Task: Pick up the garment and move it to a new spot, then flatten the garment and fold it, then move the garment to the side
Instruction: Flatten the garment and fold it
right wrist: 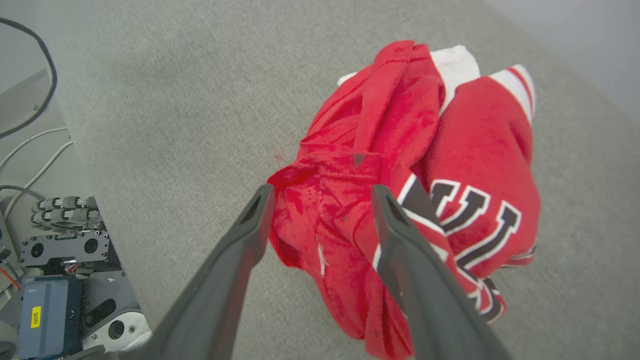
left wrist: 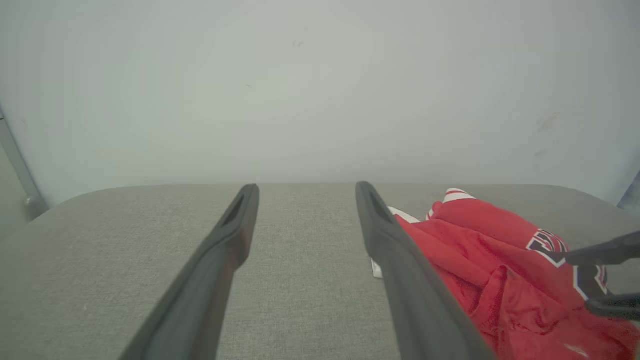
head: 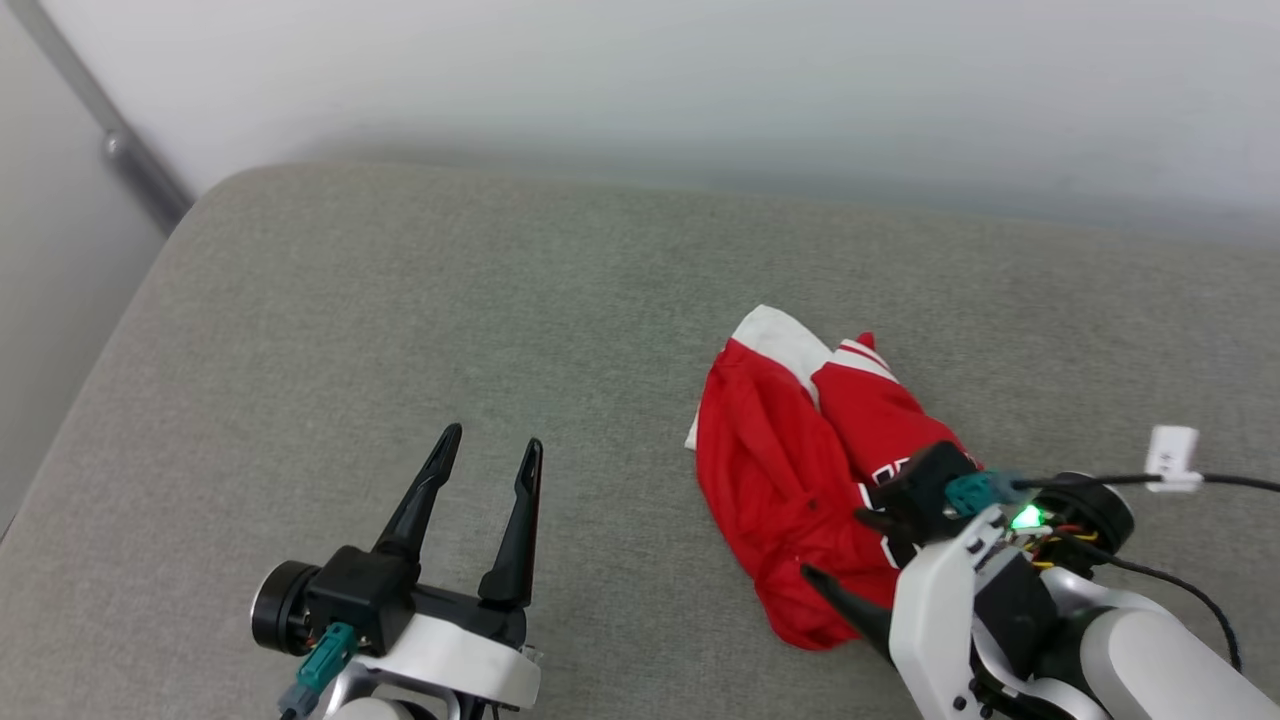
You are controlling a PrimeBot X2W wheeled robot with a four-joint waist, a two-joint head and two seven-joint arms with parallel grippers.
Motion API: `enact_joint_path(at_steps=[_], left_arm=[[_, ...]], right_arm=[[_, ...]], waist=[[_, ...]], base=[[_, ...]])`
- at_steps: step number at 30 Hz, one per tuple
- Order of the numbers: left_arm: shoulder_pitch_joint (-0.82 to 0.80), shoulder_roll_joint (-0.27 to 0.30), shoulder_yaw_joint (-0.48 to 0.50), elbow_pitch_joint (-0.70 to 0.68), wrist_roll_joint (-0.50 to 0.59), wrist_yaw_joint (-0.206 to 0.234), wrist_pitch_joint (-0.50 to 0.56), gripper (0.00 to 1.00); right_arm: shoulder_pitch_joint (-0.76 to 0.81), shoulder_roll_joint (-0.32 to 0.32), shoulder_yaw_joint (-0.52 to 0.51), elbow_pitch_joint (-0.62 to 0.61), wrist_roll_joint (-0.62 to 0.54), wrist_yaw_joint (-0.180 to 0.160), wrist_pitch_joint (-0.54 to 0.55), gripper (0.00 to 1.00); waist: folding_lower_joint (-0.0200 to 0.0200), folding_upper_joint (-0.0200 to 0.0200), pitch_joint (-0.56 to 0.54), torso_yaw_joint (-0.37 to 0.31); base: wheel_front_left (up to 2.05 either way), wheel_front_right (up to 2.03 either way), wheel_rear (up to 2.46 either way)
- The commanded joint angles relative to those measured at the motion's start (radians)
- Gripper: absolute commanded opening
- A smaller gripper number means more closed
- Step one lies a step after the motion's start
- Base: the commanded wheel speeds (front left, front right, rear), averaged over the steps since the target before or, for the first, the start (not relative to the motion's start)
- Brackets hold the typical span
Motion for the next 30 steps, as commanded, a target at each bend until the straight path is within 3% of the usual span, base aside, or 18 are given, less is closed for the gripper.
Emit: enact_joint_path(at_steps=[1,6,10,21,22,24,30], left_arm=[[-0.013,-0.002,-0.001,0.002,0.004,-0.002,-0.002,1.0],[-0.041,-0.018,-0.007,0.013,0.009,-0.014,-0.002,1.0],[-0.052,-0.026,-0.011,0.018,0.01,-0.018,-0.002,1.0],[-0.065,-0.035,-0.019,0.017,0.001,-0.024,-0.002,1.0],[-0.066,-0.035,-0.018,0.017,0.0,-0.025,-0.002,1.0],[-0.067,-0.035,-0.012,0.02,-0.001,-0.024,-0.002,1.0],[-0.051,-0.035,0.004,0.031,0.013,-0.024,-0.002,1.0]], right_arm=[[-0.012,-0.001,0.01,0.005,0.013,0.0,0.017,1.0],[-0.089,-0.023,0.086,0.069,0.046,0.0,0.189,1.0],[-0.121,-0.016,0.122,0.14,0.041,0.0,0.266,1.0],[-0.124,-0.026,0.173,0.362,-0.014,-0.001,0.258,1.0],[-0.121,-0.027,0.184,0.373,-0.012,-0.001,0.255,0.53],[-0.117,-0.018,0.199,0.377,0.005,-0.001,0.237,0.0],[-0.185,0.029,0.156,0.28,0.06,0.001,0.124,0.0]], waist=[[-0.0001,-0.0001,0.019,0.022],[-0.0001,-0.0001,0.056,0.078],[-0.0001,-0.0001,0.082,0.126],[-0.0001,-0.0001,0.132,0.201],[-0.0001,-0.0001,0.131,0.201],[-0.0001,-0.0001,0.125,0.194],[-0.0001,-0.0001,0.076,0.135]], base=[[0.0,0.0,0.0],[0.0,0.0,0.0],[0.0,0.0,0.0],[0.0,0.0,0.0],[0.0,0.0,0.0],[0.0,0.0,0.0],[0.0,0.0,0.0]])
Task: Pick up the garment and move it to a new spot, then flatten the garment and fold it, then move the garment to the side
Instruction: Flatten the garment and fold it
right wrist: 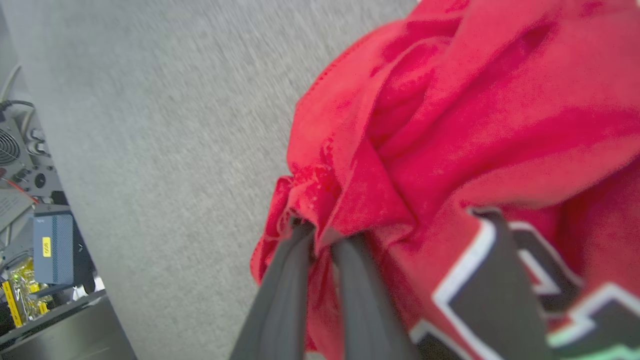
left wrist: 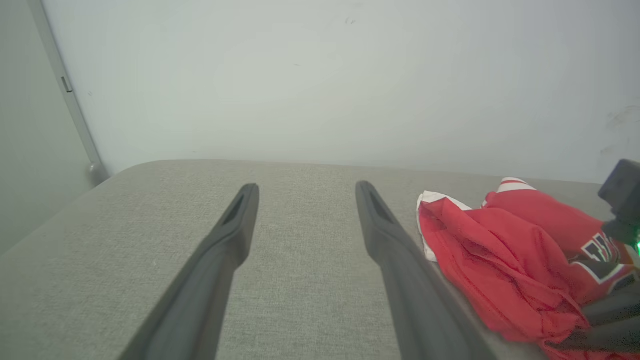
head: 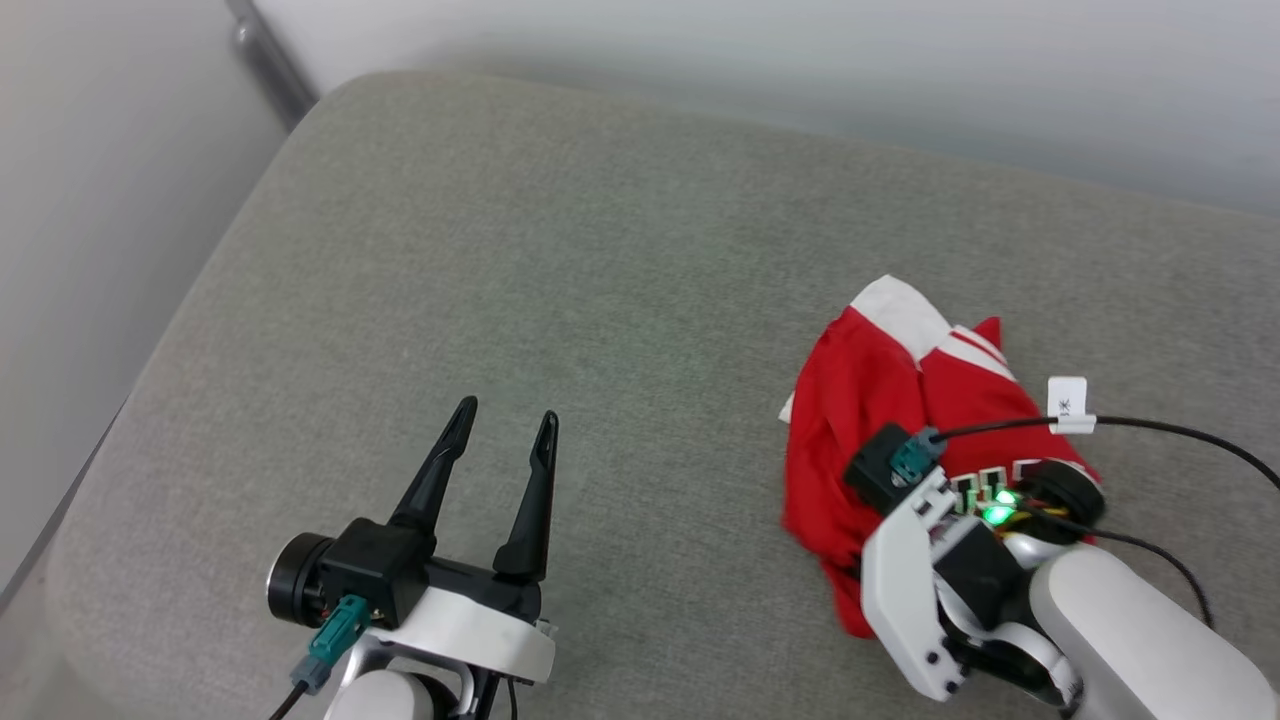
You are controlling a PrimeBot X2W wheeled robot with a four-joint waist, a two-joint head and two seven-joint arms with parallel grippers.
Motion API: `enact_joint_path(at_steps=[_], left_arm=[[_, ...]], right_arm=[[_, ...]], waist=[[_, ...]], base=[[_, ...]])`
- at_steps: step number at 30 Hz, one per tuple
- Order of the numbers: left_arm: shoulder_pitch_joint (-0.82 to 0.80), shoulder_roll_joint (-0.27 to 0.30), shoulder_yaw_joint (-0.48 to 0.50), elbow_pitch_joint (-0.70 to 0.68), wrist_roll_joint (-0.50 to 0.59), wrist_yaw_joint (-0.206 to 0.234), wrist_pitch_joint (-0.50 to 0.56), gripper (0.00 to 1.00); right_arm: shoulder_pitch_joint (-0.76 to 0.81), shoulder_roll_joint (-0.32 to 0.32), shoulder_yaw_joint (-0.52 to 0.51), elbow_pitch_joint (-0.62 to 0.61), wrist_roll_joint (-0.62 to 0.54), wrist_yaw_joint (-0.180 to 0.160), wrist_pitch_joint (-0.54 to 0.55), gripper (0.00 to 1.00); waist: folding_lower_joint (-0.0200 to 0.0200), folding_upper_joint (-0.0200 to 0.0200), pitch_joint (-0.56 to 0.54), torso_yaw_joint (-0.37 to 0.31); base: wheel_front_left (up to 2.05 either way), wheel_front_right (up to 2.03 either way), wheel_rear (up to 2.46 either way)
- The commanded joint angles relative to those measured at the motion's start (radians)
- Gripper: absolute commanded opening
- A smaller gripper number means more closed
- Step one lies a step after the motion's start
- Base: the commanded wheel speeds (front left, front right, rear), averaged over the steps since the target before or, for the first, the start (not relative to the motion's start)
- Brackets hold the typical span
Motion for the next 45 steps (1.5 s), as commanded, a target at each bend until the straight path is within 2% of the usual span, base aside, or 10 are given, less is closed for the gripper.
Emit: enact_joint_path(at_steps=[1,6,11,16,24,31,32,33,38,45], left_arm=[[0.008,-0.001,0.005,0.002,0.004,-0.001,-0.002,1.0],[0.026,-0.001,0.024,0.004,0.015,-0.004,-0.002,1.0],[0.037,-0.001,0.045,0.001,0.017,-0.007,-0.002,1.0],[0.039,-0.001,0.062,-0.005,0.023,-0.008,-0.002,1.0],[0.015,-0.001,0.056,0.002,0.025,-0.008,-0.002,1.0],[0.021,-0.001,0.049,0.011,0.028,-0.009,-0.002,1.0],[0.022,-0.001,0.049,0.013,0.028,-0.009,-0.002,1.0],[0.023,0.0,0.047,0.015,0.029,-0.009,-0.002,1.0],[0.027,0.006,0.041,0.019,0.029,-0.01,-0.002,1.0],[0.036,0.007,0.03,0.012,0.018,-0.01,-0.002,1.0]], right_arm=[[-0.022,0.018,-0.013,-0.025,0.017,0.002,-0.017,0.0],[-0.028,0.016,-0.128,-0.152,0.07,0.001,-0.072,0.0],[0.03,0.012,-0.324,-0.263,0.064,0.001,-0.133,0.0],[0.146,0.088,-0.574,-0.309,0.057,0.001,-0.223,0.0],[0.357,0.256,-0.937,-0.208,-0.105,0.001,-0.367,0.0],[0.454,0.349,-1.08,-0.032,-0.197,0.001,-0.38,0.0],[0.458,0.35,-1.076,-0.01,-0.21,0.001,-0.384,0.34],[0.462,0.348,-1.068,0.009,-0.226,0.001,-0.39,1.0],[0.453,0.346,-1.018,0.011,-0.225,0.001,-0.438,1.0],[0.466,0.272,-0.894,-0.147,-0.196,0.001,-0.571,1.0]], waist=[[-0.0001,0.0,-0.029,-0.033],[-0.0001,0.0,-0.064,-0.107],[-0.0001,0.0,-0.074,-0.183],[-0.0001,0.0,-0.07,-0.253],[-0.0001,0.0,-0.057,-0.311],[-0.0001,0.0,-0.061,-0.331],[-0.0001,0.0,-0.063,-0.332],[-0.0001,0.0,-0.065,-0.333],[-0.0001,0.0,-0.079,-0.34],[-0.0001,0.0,-0.108,-0.356]], base=[[0.0,0.0,0.0],[0.0,0.0,0.0],[0.0,0.0,0.0],[0.0,0.0,0.0],[0.0,0.0,0.0],[0.0,0.0,0.0],[0.0,0.0,0.0],[0.0,0.0,0.0],[0.0,0.0,0.0],[0.0,0.0,0.0]])
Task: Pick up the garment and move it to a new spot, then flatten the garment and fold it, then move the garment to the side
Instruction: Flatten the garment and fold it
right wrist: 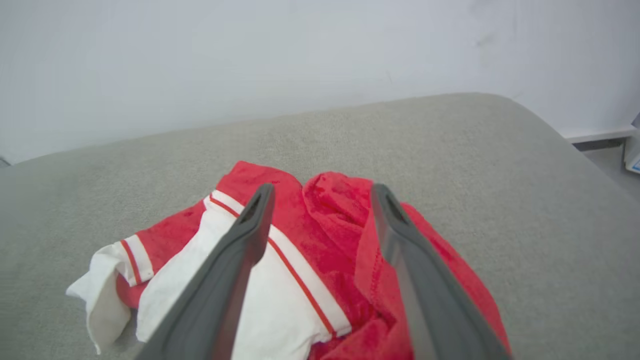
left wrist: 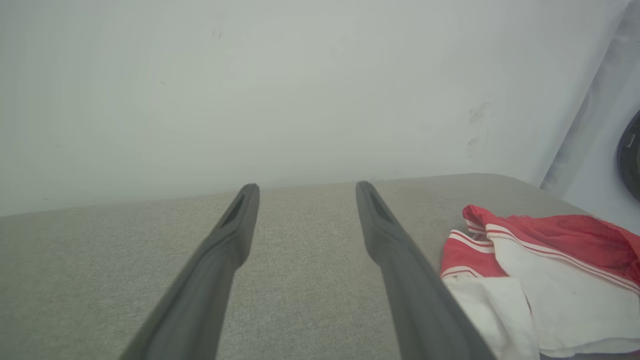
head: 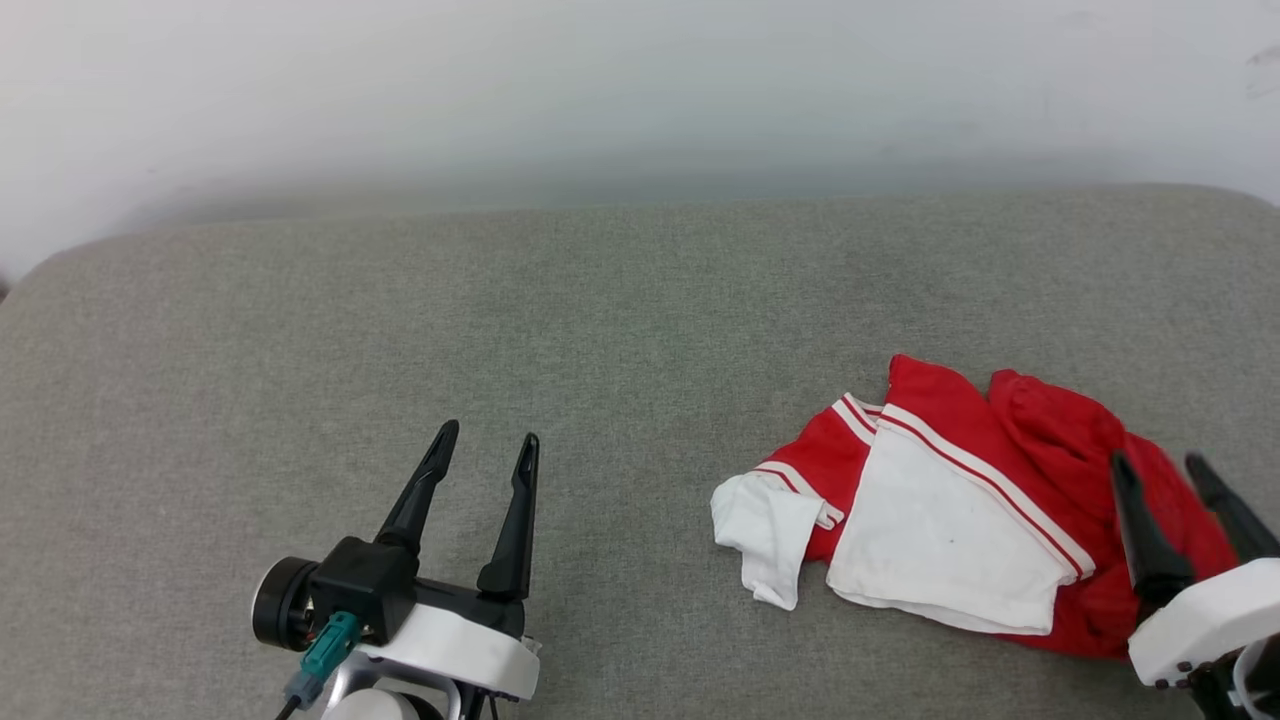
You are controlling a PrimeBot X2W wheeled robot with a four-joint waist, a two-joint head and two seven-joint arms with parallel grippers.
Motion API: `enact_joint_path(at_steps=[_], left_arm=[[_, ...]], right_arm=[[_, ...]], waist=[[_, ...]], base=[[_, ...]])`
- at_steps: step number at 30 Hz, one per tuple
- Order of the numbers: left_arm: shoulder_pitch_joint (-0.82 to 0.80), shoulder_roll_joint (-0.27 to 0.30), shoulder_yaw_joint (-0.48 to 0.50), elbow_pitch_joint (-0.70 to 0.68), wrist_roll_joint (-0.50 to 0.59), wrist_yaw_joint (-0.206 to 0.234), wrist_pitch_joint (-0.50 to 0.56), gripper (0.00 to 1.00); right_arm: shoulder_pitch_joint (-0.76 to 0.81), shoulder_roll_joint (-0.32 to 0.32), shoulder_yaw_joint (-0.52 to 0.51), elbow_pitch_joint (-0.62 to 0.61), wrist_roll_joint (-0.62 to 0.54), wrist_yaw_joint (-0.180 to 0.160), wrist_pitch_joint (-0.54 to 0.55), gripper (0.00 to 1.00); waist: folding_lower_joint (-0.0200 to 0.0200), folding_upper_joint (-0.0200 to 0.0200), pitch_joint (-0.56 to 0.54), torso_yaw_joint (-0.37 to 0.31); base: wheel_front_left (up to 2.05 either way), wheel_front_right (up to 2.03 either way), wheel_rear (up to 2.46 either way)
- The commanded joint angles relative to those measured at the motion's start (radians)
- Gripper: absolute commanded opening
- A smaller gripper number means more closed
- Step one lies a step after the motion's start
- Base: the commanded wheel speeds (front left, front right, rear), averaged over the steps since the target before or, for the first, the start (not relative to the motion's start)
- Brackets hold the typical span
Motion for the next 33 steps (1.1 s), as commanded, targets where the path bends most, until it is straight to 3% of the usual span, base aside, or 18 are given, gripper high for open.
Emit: enact_joint_path(at_steps=[1,6,12,17,23,28,33], left_arm=[[0.005,0.002,-0.002,-0.002,-0.008,-0.001,-0.002,1.0],[0.012,-0.001,-0.015,0.031,-0.031,-0.001,-0.002,1.0],[-0.067,0.01,-0.111,0.101,-0.068,-0.001,0.055,1.0],[-0.187,0.041,-0.226,0.101,-0.118,-0.001,0.297,1.0],[-0.346,0.126,-0.402,0.042,-0.208,-0.001,0.72,1.0],[-0.43,0.16,-0.463,0.019,-0.215,0.0,0.868,1.0],[-0.472,0.169,-0.516,0.07,-0.235,0.0,0.926,1.0]], right_arm=[[0.01,-0.011,0.004,-0.011,0.003,0.0,-0.011,1.0],[0.029,0.008,0.034,-0.109,0.08,0.0,-0.113,1.0],[0.034,0.006,0.043,-0.146,0.061,0.0,-0.196,1.0],[0.019,0.003,0.039,-0.171,0.038,0.0,-0.214,1.0],[-0.005,0.012,0.047,-0.192,0.023,0.0,-0.223,1.0],[-0.016,0.023,0.069,-0.19,0.012,0.0,-0.233,1.0],[-0.035,0.03,0.088,-0.173,0.019,0.0,-0.249,1.0]], waist=[[0.0,0.0,-0.003,-0.003],[0.0,0.0,-0.009,-0.012],[0.0,0.0,0.017,-0.028],[0.0,0.0,0.068,-0.042],[0.0,0.0,0.134,-0.058],[0.0,0.0,0.187,-0.077],[0.0,0.0,0.228,-0.097]], base=[[0.0,0.0,0.0],[0.0,0.0,0.0],[0.0,0.0,0.0],[0.0,0.0,0.0],[0.0,0.0,0.0],[0.0,0.0,0.0],[0.0,0.0,0.0]])
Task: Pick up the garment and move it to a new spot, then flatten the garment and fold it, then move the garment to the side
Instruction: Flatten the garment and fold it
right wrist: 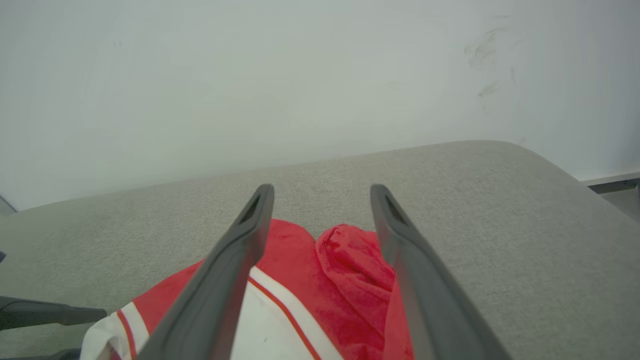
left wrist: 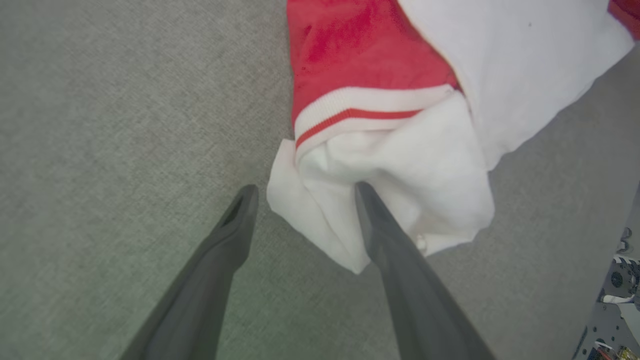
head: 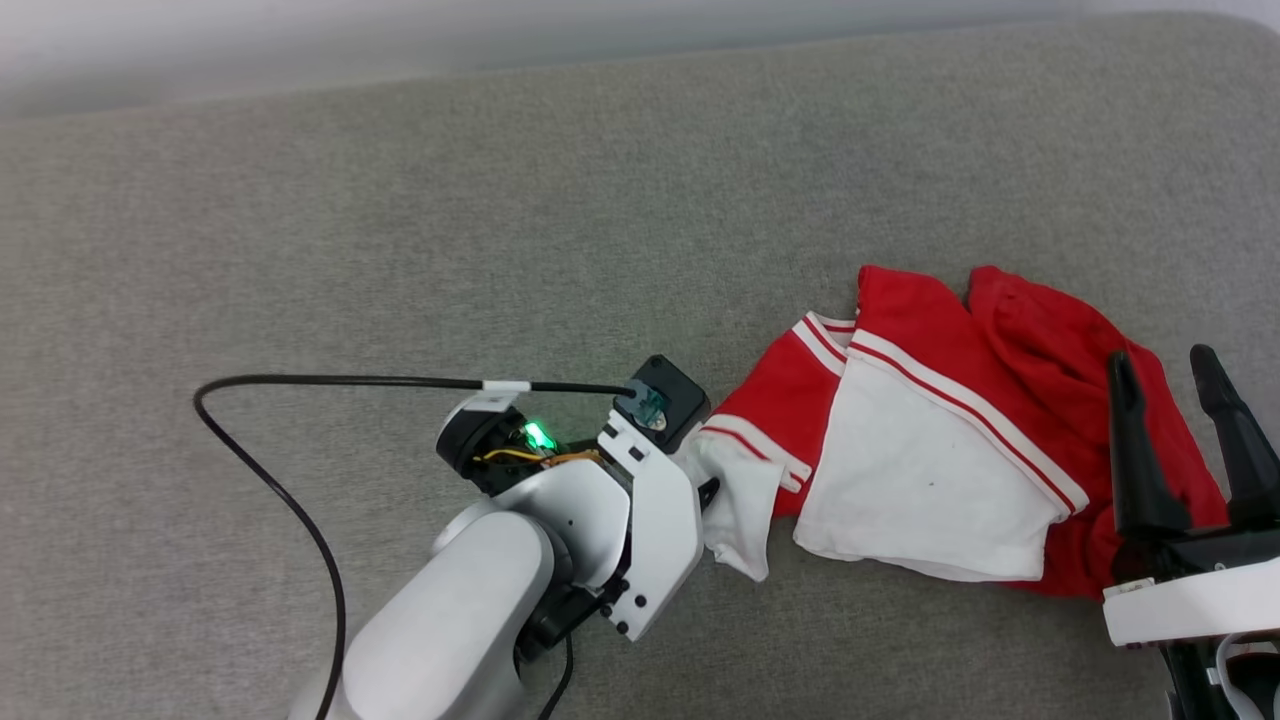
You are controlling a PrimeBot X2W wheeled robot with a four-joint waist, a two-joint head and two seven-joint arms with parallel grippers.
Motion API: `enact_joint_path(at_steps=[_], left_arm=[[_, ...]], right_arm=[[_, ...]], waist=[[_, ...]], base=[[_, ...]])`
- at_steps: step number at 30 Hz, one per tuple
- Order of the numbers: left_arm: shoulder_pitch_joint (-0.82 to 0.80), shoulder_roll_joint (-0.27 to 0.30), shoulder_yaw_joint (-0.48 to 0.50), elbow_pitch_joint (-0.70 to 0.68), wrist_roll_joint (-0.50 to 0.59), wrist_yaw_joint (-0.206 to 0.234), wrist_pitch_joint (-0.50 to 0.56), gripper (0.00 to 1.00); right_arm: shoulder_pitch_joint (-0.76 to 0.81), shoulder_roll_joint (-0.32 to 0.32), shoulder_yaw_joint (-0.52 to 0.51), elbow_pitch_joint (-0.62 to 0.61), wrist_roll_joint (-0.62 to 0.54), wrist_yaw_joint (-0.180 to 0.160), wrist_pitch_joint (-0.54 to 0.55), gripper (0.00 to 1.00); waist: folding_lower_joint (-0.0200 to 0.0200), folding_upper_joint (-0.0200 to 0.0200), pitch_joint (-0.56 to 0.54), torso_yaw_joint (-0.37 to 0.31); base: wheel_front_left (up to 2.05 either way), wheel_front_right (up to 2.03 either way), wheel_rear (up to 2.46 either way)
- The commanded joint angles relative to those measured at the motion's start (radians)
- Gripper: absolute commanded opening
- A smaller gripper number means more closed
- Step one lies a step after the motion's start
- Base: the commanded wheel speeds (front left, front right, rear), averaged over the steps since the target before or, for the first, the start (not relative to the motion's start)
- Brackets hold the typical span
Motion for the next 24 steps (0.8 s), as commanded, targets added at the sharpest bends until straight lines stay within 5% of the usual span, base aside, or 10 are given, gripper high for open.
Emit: enact_joint_path(at_steps=[1,3,4,5,8,24], left_arm=[[-0.012,0.007,-0.018,0.025,-0.008,0.002,0.006,1.0],[-0.023,0.014,-0.034,0.058,-0.002,0.002,0.004,1.0],[-0.02,0.014,-0.041,0.077,-0.004,0.002,0.004,0.33],[-0.015,0.014,-0.05,0.092,-0.004,0.002,-0.001,0.0],[-0.011,0.021,-0.055,0.117,-0.004,0.003,-0.04,0.0],[0.019,0.104,0.119,0.089,0.03,0.174,-0.351,0.0]], right_arm=[[-0.016,0.006,0.004,0.009,0.002,0.0,-0.01,1.0],[-0.023,0.007,0.009,0.014,-0.001,0.0,-0.016,1.0],[-0.027,0.009,0.012,0.018,-0.003,0.0,-0.02,1.0],[-0.027,0.011,0.014,0.021,-0.005,0.0,-0.023,1.0],[-0.025,0.013,0.022,0.031,-0.009,0.0,-0.028,1.0],[-0.004,-0.001,0.06,0.059,-0.033,0.0,0.023,1.0]], waist=[[-0.0001,0.0,0.025,-0.016],[-0.0001,0.0,0.034,-0.021],[-0.0001,0.0,0.038,-0.023],[-0.0001,0.0,0.041,-0.024],[-0.0001,0.0,0.048,-0.02],[-0.0001,0.0,-0.052,0.088]], base=[[0.0,0.0,0.0],[0.0,0.0,0.0],[0.0,0.0,0.0],[0.0,0.0,0.0],[0.0,0.0,0.0],[0.0,0.0,0.0]])
